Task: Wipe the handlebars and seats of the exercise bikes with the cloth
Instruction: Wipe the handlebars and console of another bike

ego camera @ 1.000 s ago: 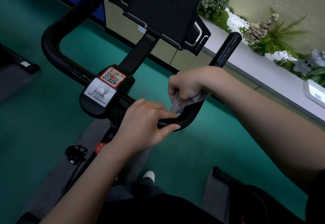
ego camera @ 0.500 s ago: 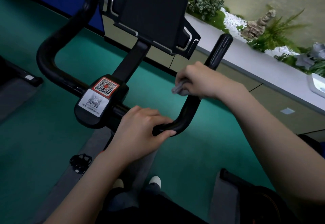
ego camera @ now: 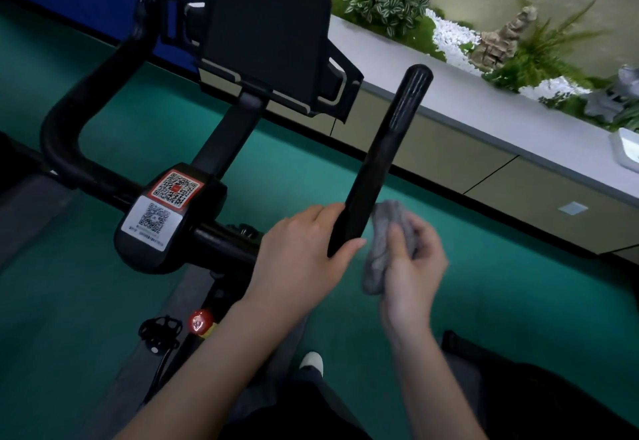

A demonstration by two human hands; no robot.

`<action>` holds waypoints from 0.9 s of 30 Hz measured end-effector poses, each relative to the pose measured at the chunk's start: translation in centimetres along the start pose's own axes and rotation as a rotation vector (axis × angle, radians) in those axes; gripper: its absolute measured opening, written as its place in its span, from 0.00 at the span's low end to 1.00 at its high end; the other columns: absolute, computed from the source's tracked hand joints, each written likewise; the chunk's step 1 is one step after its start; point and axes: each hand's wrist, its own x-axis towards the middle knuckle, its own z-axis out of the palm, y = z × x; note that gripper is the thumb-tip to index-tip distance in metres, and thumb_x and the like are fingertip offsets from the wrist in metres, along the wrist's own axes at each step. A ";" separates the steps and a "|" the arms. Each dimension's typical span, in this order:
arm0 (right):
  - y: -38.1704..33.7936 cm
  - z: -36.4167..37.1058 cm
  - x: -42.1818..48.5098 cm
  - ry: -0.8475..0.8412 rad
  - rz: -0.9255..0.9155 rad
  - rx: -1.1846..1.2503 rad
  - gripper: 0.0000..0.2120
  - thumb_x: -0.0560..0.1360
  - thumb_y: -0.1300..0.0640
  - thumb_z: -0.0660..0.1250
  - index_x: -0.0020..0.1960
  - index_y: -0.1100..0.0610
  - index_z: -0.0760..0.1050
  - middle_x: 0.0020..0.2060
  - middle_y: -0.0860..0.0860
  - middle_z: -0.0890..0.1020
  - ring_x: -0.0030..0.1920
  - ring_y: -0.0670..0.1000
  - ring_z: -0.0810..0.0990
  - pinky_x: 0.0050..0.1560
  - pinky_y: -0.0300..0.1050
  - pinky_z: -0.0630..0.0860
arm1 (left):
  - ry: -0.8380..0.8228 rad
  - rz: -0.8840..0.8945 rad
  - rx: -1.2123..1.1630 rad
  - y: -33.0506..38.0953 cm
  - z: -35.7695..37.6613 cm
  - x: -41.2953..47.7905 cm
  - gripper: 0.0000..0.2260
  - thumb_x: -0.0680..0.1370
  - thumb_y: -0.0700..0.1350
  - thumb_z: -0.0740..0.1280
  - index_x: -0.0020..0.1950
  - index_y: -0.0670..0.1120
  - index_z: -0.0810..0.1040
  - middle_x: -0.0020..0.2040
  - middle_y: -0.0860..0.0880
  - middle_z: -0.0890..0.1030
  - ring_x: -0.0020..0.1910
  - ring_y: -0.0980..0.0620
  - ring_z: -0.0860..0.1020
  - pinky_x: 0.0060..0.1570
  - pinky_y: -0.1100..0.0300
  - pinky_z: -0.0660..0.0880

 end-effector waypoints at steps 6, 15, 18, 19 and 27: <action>0.6 2.7 -2.4 -0.070 0.628 0.568 0.10 0.78 0.70 0.58 0.54 0.64 0.77 0.40 0.56 0.85 0.38 0.51 0.84 0.39 0.42 0.81 | 0.028 -0.037 -0.028 -0.4 0.5 -0.2 0.21 0.73 0.61 0.62 0.63 0.55 0.73 0.52 0.56 0.80 0.46 0.52 0.80 0.40 0.55 0.77; -1.4 3.8 2.4 -0.084 0.631 0.614 0.13 0.79 0.67 0.58 0.62 0.67 0.72 0.44 0.60 0.80 0.39 0.55 0.80 0.40 0.50 0.81 | 0.014 -0.068 -0.011 -0.2 0.4 -0.2 0.20 0.74 0.60 0.66 0.64 0.55 0.74 0.50 0.57 0.80 0.46 0.50 0.80 0.40 0.54 0.77; -0.9 2.8 1.1 -0.060 0.569 0.552 0.09 0.79 0.66 0.60 0.57 0.67 0.75 0.45 0.61 0.82 0.40 0.55 0.83 0.44 0.51 0.82 | 0.010 -0.084 -0.044 -0.1 0.3 0.1 0.20 0.73 0.59 0.67 0.63 0.56 0.74 0.51 0.57 0.80 0.47 0.51 0.80 0.42 0.53 0.78; -0.9 2.7 0.8 -0.042 0.546 0.533 0.08 0.79 0.67 0.61 0.56 0.66 0.75 0.46 0.61 0.82 0.42 0.55 0.83 0.49 0.53 0.82 | 0.006 -0.090 -0.056 -0.1 0.2 0.2 0.20 0.72 0.59 0.67 0.62 0.56 0.75 0.51 0.57 0.80 0.48 0.51 0.80 0.43 0.52 0.78; -3.5 4.1 4.8 0.056 -0.175 0.155 0.09 0.75 0.69 0.64 0.49 0.57 0.77 0.43 0.50 0.81 0.46 0.44 0.80 0.51 0.39 0.77 | -0.001 -0.132 -0.129 0.5 0.2 1.5 0.22 0.74 0.61 0.64 0.65 0.52 0.73 0.55 0.54 0.80 0.49 0.49 0.80 0.49 0.51 0.77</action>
